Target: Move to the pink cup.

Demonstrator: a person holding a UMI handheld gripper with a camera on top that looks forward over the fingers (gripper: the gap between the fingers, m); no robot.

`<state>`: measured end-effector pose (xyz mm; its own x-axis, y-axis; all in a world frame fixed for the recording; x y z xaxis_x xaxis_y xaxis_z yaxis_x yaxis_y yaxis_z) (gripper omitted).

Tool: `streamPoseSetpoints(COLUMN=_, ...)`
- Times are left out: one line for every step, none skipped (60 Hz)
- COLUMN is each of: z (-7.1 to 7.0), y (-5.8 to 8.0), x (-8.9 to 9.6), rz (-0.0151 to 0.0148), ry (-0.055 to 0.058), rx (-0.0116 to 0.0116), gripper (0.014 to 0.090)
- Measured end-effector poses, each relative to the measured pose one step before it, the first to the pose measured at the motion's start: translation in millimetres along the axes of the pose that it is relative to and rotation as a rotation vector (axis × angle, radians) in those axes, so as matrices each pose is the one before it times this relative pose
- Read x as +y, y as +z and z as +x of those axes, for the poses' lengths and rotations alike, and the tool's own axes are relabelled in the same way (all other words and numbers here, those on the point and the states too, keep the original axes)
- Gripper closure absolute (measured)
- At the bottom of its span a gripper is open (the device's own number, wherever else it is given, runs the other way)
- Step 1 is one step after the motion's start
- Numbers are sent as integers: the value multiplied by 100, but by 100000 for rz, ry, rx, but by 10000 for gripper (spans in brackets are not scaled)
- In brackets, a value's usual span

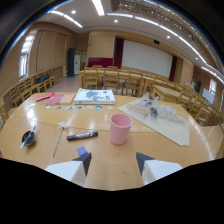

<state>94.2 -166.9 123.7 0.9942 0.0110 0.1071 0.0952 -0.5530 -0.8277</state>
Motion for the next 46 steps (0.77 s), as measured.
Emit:
streamPoseSetpoints(z=115, y=980, x=-171, rz=-130, ry=414, rx=-489, gripper=204)
streamPoseSetpoints(z=248, y=886, x=-180, rz=-250, ry=527, rx=-481, gripper=204)
streamPoseSetpoints(z=277, y=834, x=-165, rz=-329, ry=519, rx=-249, gripper=205)
streamPoseSetpoints(z=260, y=876, x=-108, rz=-370, ry=487, rx=-97, gripper=201)
streamPoseSetpoints(z=334, y=774, x=-26, rz=-439, ry=397, rx=-8, gripper=201)
streamPoseSetpoints(z=207, y=929, x=-83, rz=-640, ry=233, rx=117, gripper=204)
streamPoseSetpoints(z=219, y=707, x=-7, rz=-695, ry=112, rx=-31, gripper=203)
streamPoseSetpoints(z=180, y=568, x=39, rz=-671, ry=29, rx=-283, gripper=206)
streamPoseSetpoints(z=87, y=732, x=-30, rz=-654, ry=46, rx=-330, gripper=207)
streamPoseSetpoints(z=58, y=567, x=22, rz=-634, ry=44, rx=-420, gripper=209)
streamPoseSetpoints(z=69, y=505, x=40, rz=-651, ry=115, rx=-402, gripper=210)
streamPoseSetpoints(z=97, y=346, x=105, rz=-672, ry=182, rx=-457, gripper=211)
streamPoseSetpoints(z=38, y=440, x=67, rz=-685, ry=224, rx=-410, gripper=213)
streamPoseSetpoints(z=23, y=384, x=73, rz=-624, ry=187, rx=-481, gripper=212)
streamPoseSetpoints(z=42, y=284, x=49, rz=-675, ry=167, rx=-494, gripper=214)
streamPoseSetpoints(z=-159, y=477, x=75, rz=-487, ry=126, rx=-459, gripper=211)
streamPoseSetpoints(z=106, y=89, x=25, rz=-467, ry=20, rx=-451, gripper=208)
streamPoseSetpoints(z=-98, y=403, x=53, rz=-299, ry=36, rx=-294, gripper=208)
streamPoseSetpoints(z=-1, y=195, x=31, rz=-326, ry=44, rx=-222, gripper=206)
streamPoseSetpoints(z=25, y=177, x=24, rz=-284, ry=81, rx=-233, gripper=204)
streamPoseSetpoints(z=7, y=146, x=34, rz=-297, ry=91, rx=-275, gripper=208)
streamPoseSetpoints(z=12, y=104, x=21, rz=-361, ry=95, rx=-268, gripper=206)
streamPoseSetpoints(z=26, y=96, x=36, rz=-325, ry=104, rx=-202, gripper=206)
streamPoseSetpoints(z=95, y=15, x=-40, rz=-403, ry=122, rx=-229, gripper=204)
streamPoseSetpoints(z=39, y=126, x=42, rz=-241, ry=91, rx=-75, gripper=205)
streamPoseSetpoints(z=64, y=-26, x=-2, rz=-209, ry=-76, rx=51, gripper=203)
streamPoseSetpoints(z=53, y=60, x=14, rz=-111, ry=43, rx=-11, gripper=204)
streamPoseSetpoints(z=51, y=47, x=3, rz=-72, ry=29, rx=-1, gripper=204)
streamPoseSetpoints(z=35, y=55, x=-9, rz=-21, ry=73, rx=26, gripper=204)
streamPoseSetpoints(z=25, y=53, x=-6, rz=-2, ry=57, rx=8, gripper=205)
streamPoseSetpoints(z=31, y=28, x=-27, rz=18, ry=41, rx=-6, gripper=207)
streamPoseSetpoints(z=0, y=19, x=-19, rz=10, ry=18, rx=-55, gripper=206)
streamPoseSetpoints(z=9, y=7, x=-16, rz=18, ry=1, rx=-17, gripper=205)
streamPoseSetpoints(z=8, y=-2, x=-13, rz=17, ry=-26, rx=-14, gripper=206)
streamPoseSetpoints(z=10, y=-2, x=-10, rz=4, ry=-23, rx=-23, gripper=206)
streamPoseSetpoints(z=0, y=11, x=-14, rz=-5, ry=-7, rx=19, gripper=204)
streamPoseSetpoints(z=12, y=-44, x=-31, rz=-104, ry=23, rx=-81, gripper=204)
streamPoseSetpoints(z=-13, y=11, x=10, rz=-11, ry=4, rx=-10, gripper=204)
streamPoseSetpoints(z=-11, y=6, x=-3, rz=34, ry=-18, rx=20, gripper=205)
streamPoseSetpoints(z=-15, y=3, x=13, rz=39, ry=-73, rx=47, gripper=205)
streamPoseSetpoints(z=6, y=-6, x=9, rz=10, ry=-109, rx=54, gripper=205)
streamPoseSetpoints(z=-11, y=-8, x=21, rz=-3, ry=-105, rx=59, gripper=205)
streamPoseSetpoints(z=12, y=-13, x=15, rz=-15, ry=-134, rx=78, gripper=205)
streamPoseSetpoints(z=20, y=-16, x=7, rz=-32, ry=-105, rx=62, gripper=204)
streamPoseSetpoints(z=18, y=-22, x=6, rz=-36, ry=-64, rx=94, gripper=205)
streamPoseSetpoints(z=-3, y=-15, x=-1, rz=17, ry=3, rx=56, gripper=205)
